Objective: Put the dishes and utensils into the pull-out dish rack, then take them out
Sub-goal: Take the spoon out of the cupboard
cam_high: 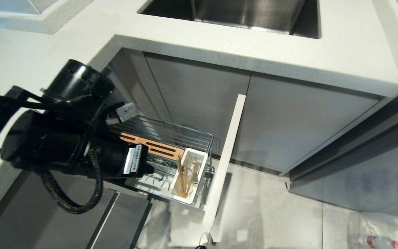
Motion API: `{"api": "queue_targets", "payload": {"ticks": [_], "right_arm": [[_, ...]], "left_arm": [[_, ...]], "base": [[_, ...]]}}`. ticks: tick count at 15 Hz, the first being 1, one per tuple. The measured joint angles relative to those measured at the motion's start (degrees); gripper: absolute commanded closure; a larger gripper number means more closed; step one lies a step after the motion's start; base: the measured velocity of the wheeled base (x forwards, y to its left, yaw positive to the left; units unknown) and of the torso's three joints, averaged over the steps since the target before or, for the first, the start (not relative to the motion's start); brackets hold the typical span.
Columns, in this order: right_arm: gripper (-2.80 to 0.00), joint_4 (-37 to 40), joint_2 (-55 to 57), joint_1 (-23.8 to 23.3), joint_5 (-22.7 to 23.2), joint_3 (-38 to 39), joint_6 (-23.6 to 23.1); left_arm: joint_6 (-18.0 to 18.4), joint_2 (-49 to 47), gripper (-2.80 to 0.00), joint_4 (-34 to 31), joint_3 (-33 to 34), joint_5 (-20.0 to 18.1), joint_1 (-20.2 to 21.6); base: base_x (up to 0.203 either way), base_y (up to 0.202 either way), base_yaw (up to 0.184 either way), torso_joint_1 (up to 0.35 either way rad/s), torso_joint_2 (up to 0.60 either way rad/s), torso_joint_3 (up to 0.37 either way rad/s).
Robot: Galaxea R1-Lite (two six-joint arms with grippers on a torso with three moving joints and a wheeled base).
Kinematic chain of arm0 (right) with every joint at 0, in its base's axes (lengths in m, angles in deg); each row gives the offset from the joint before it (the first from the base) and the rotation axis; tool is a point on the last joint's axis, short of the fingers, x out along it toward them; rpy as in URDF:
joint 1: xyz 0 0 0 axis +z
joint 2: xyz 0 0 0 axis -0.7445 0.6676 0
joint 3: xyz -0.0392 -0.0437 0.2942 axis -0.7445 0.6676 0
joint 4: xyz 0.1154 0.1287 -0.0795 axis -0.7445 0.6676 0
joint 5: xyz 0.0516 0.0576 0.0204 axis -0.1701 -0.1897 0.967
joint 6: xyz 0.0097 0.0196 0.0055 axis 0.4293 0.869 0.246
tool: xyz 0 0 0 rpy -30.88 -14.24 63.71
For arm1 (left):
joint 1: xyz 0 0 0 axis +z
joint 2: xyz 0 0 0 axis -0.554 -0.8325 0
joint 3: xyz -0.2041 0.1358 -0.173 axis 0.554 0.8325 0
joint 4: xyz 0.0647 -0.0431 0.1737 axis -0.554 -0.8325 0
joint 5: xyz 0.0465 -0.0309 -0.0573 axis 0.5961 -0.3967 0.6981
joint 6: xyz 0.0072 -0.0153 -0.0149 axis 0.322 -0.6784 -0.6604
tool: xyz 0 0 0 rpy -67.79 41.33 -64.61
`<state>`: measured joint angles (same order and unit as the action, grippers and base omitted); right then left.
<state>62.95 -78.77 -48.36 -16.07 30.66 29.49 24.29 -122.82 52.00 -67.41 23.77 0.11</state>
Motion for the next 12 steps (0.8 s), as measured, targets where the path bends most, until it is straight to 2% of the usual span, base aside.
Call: {"api": "queue_targets", "payload": {"ticks": [3,6,8,10,12], "right_arm": [[0.0,0.0,0.0,0.0,0.0,0.0,0.0],[0.0,0.0,0.0,0.0,0.0,0.0,0.0],[0.0,0.0,0.0,0.0,0.0,0.0,0.0],[0.0,0.0,0.0,0.0,0.0,0.0,0.0],[0.0,0.0,0.0,0.0,0.0,0.0,0.0]], "left_arm": [[-11.9,-5.5,0.0,-1.8,-3.8,3.6,-3.1],[-28.0,-9.5,0.0,-1.7,-5.6,4.6,-6.0],[-36.7,-11.1,0.0,-1.4,-5.8,5.0,-7.7],[-42.8,-12.2,0.0,-1.2,-5.7,6.7,-8.5],[-44.6,-13.0,0.0,-1.1,-4.4,8.9,-8.6]], "base": [[0.0,0.0,0.0,0.0,0.0,0.0],[0.0,0.0,0.0,0.0,0.0,0.0],[0.0,0.0,0.0,0.0,0.0,0.0],[0.0,0.0,0.0,0.0,0.0,0.0],[0.0,0.0,0.0,0.0,0.0,0.0]]}}
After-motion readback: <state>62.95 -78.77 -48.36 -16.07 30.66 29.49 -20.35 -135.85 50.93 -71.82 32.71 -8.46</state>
